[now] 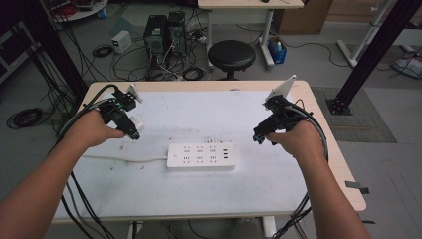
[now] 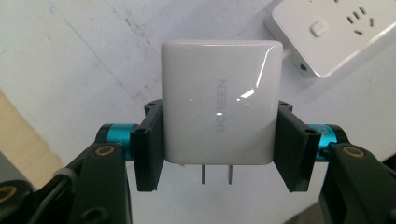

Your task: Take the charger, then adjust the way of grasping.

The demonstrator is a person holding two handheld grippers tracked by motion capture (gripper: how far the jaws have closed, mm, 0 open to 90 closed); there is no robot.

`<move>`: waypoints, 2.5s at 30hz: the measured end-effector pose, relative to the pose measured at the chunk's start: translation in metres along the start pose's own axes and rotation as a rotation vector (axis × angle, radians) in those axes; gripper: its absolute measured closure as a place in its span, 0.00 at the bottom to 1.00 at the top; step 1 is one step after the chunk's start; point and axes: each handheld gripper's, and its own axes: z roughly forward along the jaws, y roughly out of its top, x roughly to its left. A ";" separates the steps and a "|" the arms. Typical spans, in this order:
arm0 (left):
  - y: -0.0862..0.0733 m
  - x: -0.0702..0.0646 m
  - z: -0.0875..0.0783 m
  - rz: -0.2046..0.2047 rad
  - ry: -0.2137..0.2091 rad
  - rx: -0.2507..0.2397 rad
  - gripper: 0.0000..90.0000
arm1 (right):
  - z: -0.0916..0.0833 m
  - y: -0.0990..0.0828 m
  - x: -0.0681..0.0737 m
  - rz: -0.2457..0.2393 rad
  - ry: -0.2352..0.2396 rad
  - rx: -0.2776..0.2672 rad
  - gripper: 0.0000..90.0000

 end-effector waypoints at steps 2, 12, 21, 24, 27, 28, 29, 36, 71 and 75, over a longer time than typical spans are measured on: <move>-0.005 -0.004 -0.010 -0.005 0.012 -0.012 0.47 | -0.002 -0.001 0.001 -0.003 0.001 -0.001 0.12; -0.021 -0.029 -0.038 0.036 0.031 -0.020 0.47 | -0.007 -0.005 0.003 0.000 0.002 -0.011 0.12; -0.027 -0.027 -0.045 0.028 0.029 -0.025 0.47 | -0.008 -0.005 0.006 -0.011 0.000 -0.012 0.12; -0.030 -0.029 -0.044 0.049 0.026 -0.018 0.47 | -0.007 -0.005 0.006 -0.007 0.000 -0.013 0.12; -0.030 -0.031 -0.045 0.079 0.016 -0.032 0.47 | -0.007 -0.006 0.006 -0.012 0.003 -0.014 0.12; -0.030 -0.031 -0.046 0.083 0.011 -0.036 0.47 | -0.007 -0.007 0.006 -0.008 0.005 -0.016 0.12; -0.030 -0.031 -0.046 0.083 0.011 -0.036 0.47 | -0.008 -0.007 0.007 -0.008 0.006 -0.017 0.12; -0.027 -0.034 -0.047 0.186 -0.042 -0.070 0.47 | -0.009 -0.009 0.011 -0.028 0.013 -0.012 0.12; 0.000 -0.074 -0.023 0.631 -0.413 -0.372 0.47 | -0.014 -0.019 0.002 0.110 0.314 -0.045 0.12; 0.003 -0.077 -0.022 0.649 -0.409 -0.376 0.47 | -0.011 -0.020 0.004 0.134 0.405 -0.049 0.12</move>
